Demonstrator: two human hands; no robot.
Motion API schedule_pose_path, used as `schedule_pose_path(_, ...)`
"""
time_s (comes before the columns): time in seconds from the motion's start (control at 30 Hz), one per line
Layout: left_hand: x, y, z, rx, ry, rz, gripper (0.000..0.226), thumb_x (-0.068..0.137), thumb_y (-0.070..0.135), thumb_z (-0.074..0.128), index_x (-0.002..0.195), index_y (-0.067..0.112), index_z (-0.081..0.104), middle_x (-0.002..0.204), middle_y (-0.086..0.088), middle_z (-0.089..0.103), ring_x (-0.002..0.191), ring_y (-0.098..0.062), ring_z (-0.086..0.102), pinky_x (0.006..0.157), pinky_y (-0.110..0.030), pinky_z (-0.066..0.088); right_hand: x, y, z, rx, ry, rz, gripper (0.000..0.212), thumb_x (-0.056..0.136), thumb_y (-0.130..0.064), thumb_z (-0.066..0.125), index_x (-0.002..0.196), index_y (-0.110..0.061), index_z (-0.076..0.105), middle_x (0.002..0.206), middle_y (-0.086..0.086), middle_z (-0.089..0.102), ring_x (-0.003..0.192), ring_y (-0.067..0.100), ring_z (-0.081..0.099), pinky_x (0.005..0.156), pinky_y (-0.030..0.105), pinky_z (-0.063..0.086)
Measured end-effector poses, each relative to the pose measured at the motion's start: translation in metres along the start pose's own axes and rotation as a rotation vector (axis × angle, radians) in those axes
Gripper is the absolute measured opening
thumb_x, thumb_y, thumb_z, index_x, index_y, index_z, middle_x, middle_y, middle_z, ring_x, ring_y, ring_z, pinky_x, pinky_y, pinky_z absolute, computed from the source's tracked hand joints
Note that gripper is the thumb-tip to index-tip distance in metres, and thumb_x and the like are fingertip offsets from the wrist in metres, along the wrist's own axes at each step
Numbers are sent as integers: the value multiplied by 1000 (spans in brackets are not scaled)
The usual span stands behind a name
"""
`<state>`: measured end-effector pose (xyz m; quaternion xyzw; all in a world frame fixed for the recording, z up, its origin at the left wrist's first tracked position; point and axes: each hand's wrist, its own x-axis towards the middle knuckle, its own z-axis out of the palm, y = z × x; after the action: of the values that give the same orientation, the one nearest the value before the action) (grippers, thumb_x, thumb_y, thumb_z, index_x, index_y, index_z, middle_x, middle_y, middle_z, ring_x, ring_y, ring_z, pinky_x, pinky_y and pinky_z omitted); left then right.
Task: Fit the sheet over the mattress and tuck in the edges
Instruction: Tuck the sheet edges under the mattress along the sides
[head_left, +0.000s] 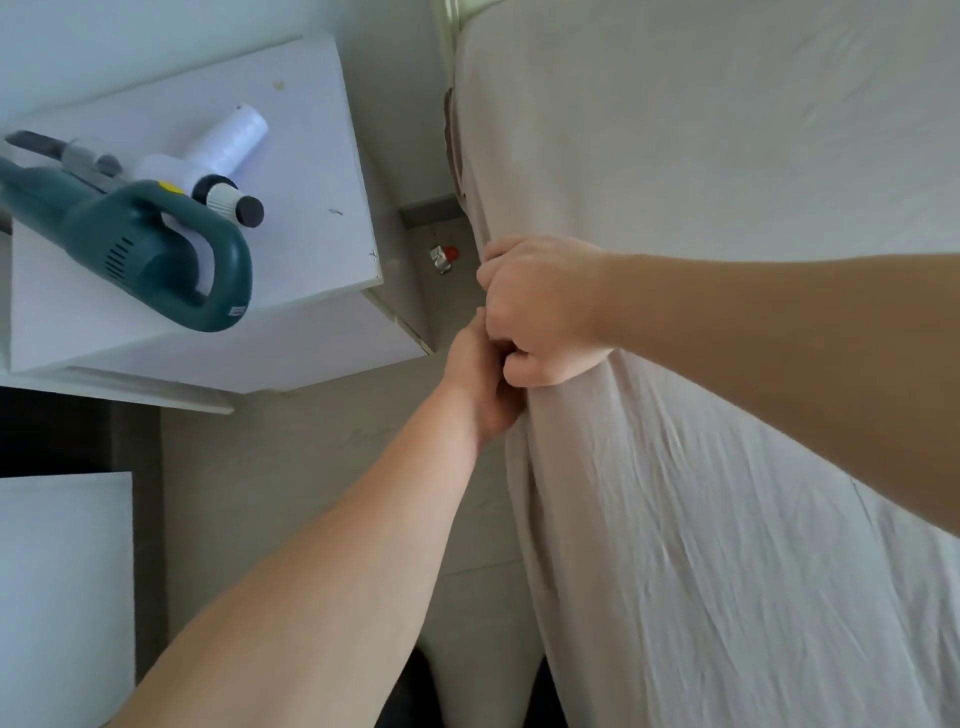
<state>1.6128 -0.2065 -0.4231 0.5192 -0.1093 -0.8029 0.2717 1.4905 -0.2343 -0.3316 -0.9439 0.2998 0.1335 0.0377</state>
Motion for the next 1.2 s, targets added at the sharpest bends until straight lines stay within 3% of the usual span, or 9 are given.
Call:
schedule_pose_path(0.2, 11, -23, -4, 36, -107, -47, 35, 94, 29, 56, 120, 10, 67, 109, -13, 70, 105, -29, 68, 97, -42, 47, 3, 7, 17, -49, 64, -28, 48, 78, -46, 24, 55, -22, 58, 55, -5, 55, 77, 20, 49, 108, 38, 35)
schedule_pose_path(0.33, 21, -24, -23, 1588, 105, 371, 29, 90, 20, 53, 115, 23, 66, 123, -7, 69, 115, -29, 66, 92, -37, 54, 5, 8, 28, -5, 65, -12, 43, 77, -44, 28, 56, -21, 58, 57, -4, 56, 79, 20, 50, 107, 38, 36)
schedule_pose_path(0.4, 15, -9, -32, 1967, 264, 409, 28, 97, 24, 42, 106, 22, 68, 111, -8, 71, 104, -33, 68, 77, -35, 50, 9, 6, 30, -12, 49, -18, 43, 78, -44, 30, 56, -23, 60, 57, -6, 58, 80, 19, 50, 108, 37, 34)
schedule_pose_path(0.47, 14, -4, -44, 1764, 403, 304, 39, 103, 35, 35, 98, 15, 69, 101, -14, 70, 94, -36, 66, 71, -34, 44, 9, 3, 33, -15, 49, -10, 42, 78, -43, 30, 54, -23, 58, 56, -6, 56, 78, 18, 48, 107, 37, 35)
schedule_pose_path(0.63, -9, -80, -54, 463, 303, 28, 24, 105, 27, 46, 91, 10, 57, 88, -15, 61, 71, -23, 58, 63, -32, 45, 8, 3, 33, -39, 20, 26, 41, 80, -40, 31, 57, -20, 59, 59, -3, 57, 80, 22, 50, 108, 39, 35)
schedule_pose_path(0.77, -20, -121, -58, 400, 269, 61, 14, 98, 13, 57, 108, 4, 62, 90, -11, 63, 72, -20, 58, 62, -32, 50, 3, -7, 25, -40, 53, 114, 39, 84, -38, 36, 70, -21, 67, 73, -3, 64, 91, 23, 56, 116, 41, 29)
schedule_pose_path(0.93, -43, -129, -66, 458, 290, 30, 6, 92, 15, 60, 87, 12, 60, 81, -10, 66, 67, -21, 58, 60, -30, 45, -27, -68, 17, 9, 9, 126, 32, 85, -40, 45, 93, -24, 72, 101, -2, 67, 113, 24, 56, 120, 46, 22)
schedule_pose_path(1.07, -76, -147, -72, 631, 229, -43, 39, 65, 30, 54, 98, 17, 68, 94, -6, 75, 81, -21, 64, 71, -32, 47, -65, -141, 29, 109, 3, 81, 29, 82, -39, 48, 85, -21, 70, 94, -1, 64, 106, 26, 57, 121, 48, 25)
schedule_pose_path(1.2, -89, -160, -71, 834, 280, 102, 30, 82, 24, 57, 106, 9, 66, 96, -7, 72, 84, -22, 65, 63, -27, 42, -83, -171, 38, 128, 87, 188, 27, 84, -35, 47, 84, -19, 69, 91, 1, 64, 104, 28, 58, 120, 48, 25)
